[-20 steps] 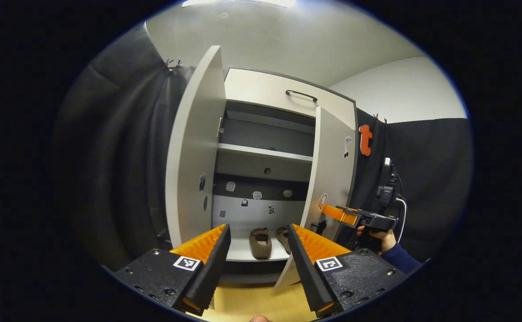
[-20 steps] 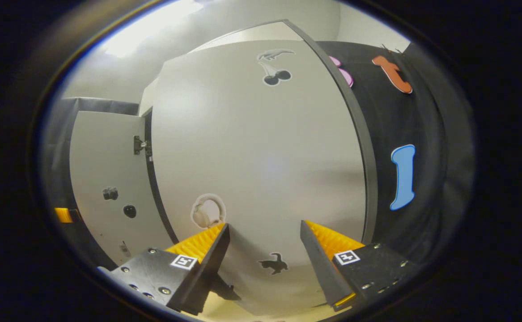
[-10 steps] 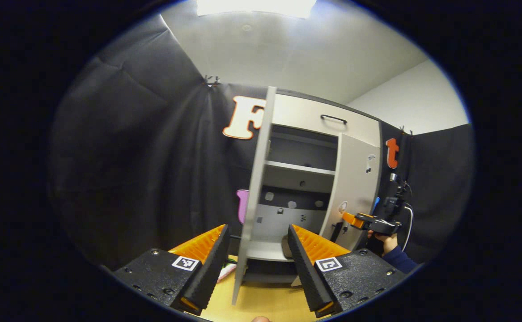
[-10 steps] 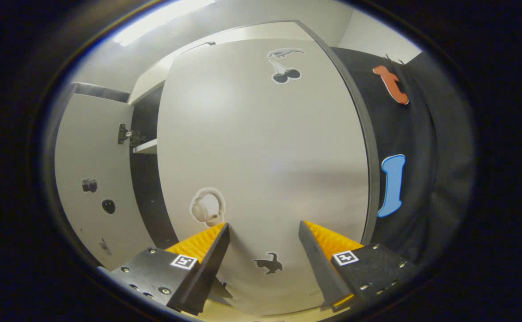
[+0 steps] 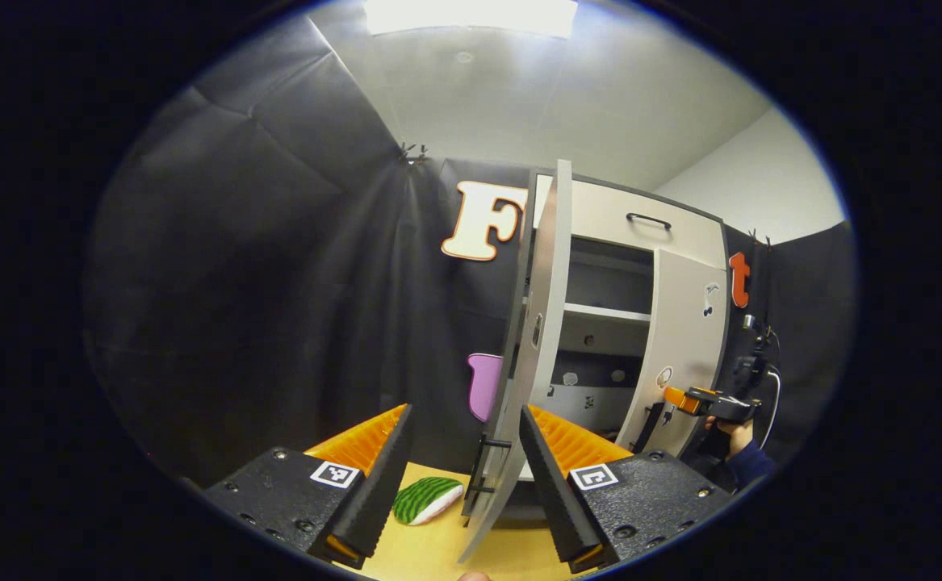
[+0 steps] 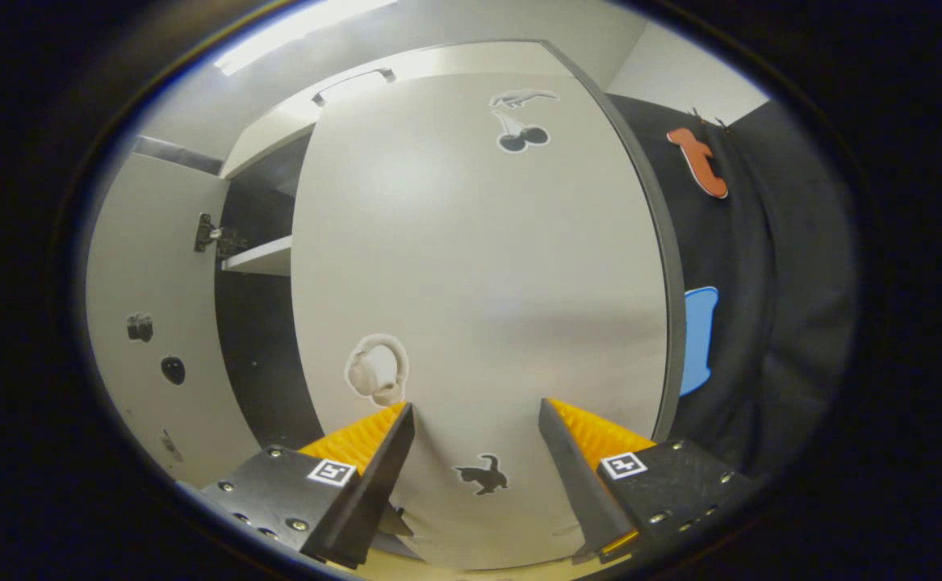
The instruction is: Grab one shoe with the right hand and put it into the shoe cabinet, grab the other shoe with the left hand and put it into the shoe cabinet; then close the right door with the right hand and the left door with the left hand.
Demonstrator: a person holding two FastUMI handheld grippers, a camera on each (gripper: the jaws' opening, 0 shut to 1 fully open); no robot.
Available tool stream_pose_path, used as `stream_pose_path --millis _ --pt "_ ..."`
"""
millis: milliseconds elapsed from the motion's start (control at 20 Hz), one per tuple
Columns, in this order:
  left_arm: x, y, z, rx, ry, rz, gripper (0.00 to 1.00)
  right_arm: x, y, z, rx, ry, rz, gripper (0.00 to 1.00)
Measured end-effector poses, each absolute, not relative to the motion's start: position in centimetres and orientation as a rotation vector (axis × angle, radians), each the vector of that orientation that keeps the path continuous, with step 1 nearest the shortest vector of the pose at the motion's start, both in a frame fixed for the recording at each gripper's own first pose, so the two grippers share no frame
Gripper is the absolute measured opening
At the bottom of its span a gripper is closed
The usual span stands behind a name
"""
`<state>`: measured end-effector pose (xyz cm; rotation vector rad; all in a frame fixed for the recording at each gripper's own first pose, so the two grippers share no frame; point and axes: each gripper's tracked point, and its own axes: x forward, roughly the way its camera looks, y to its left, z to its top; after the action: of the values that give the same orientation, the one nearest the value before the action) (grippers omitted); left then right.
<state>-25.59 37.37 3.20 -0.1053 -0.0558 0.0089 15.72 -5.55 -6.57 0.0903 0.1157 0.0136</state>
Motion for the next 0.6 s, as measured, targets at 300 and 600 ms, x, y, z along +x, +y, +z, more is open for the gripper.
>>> stream_pose_path --millis 300,600 --pt "-20.7 36.5 1.1 -0.039 0.004 -0.075 0.8 15.7 -5.5 -6.7 0.086 0.121 0.009 0.94" --pt "-18.2 36.3 0.2 -0.09 0.023 -0.126 0.7 14.8 -5.8 -5.4 0.19 0.088 0.043 0.95"
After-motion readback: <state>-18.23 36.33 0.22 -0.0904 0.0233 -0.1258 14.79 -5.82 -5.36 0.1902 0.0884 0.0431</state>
